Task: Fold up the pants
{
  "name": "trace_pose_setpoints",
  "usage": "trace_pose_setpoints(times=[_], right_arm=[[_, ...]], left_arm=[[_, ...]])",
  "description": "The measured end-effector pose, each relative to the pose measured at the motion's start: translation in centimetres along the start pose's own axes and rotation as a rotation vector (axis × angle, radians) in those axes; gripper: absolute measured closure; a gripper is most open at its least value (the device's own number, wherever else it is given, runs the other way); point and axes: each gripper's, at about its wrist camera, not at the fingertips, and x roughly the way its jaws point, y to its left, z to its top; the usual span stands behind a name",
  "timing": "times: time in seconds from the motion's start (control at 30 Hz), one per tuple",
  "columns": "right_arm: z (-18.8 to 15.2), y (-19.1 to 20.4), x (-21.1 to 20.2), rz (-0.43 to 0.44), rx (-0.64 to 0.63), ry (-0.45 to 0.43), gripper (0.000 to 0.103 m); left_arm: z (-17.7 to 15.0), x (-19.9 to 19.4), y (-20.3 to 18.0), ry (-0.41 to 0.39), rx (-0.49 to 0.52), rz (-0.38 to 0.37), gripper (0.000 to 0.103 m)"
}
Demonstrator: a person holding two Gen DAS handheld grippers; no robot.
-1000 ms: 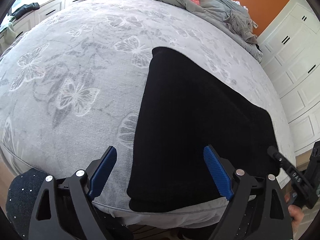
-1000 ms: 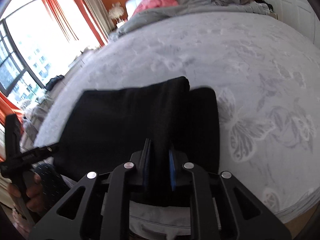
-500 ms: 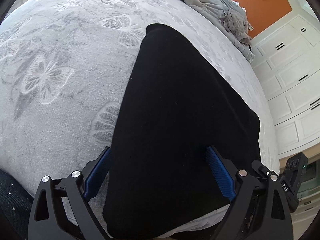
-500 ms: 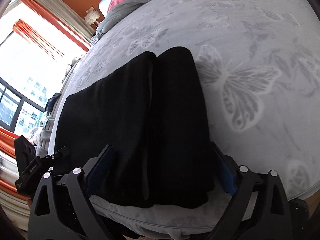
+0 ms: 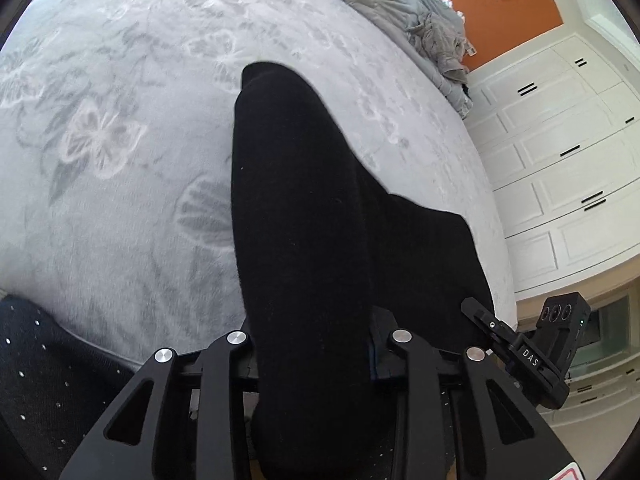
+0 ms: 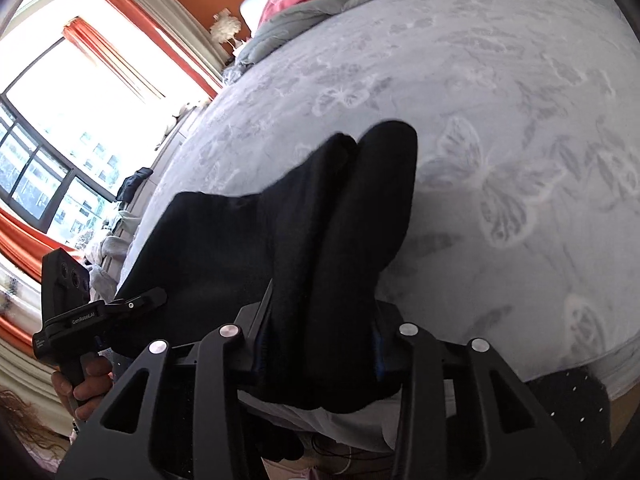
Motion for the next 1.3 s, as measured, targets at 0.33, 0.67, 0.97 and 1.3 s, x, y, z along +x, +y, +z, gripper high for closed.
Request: trace_pose_setpoints(times=[0.33, 0.67, 0.97, 1.3], right_arm=[[-0.6, -1.3, 2.3, 0.008, 0.057, 0.001, 0.03], [-0.9, -1.3, 2.5, 0.032, 0.047, -0.027, 0.04], [-1.4, 1.1, -0.1, 0.012, -0.001, -0.075, 0.062], [-2.6, 3.8, -3.7, 0.017, -0.054, -0.114, 0.064]], left_arm=[[-0.8, 2.4, 1.4, 0.008, -0.082, -0.004, 0.033], [-0.4, 2.7, 0.6, -0.038, -0.041, 0.034, 0.05], [-0.5, 1.0, -2.9, -0.07, 0.067, 0.165, 0.074], [-1.8, -2.9, -8.1, -0.168, 0.23, 0.288, 0.075]])
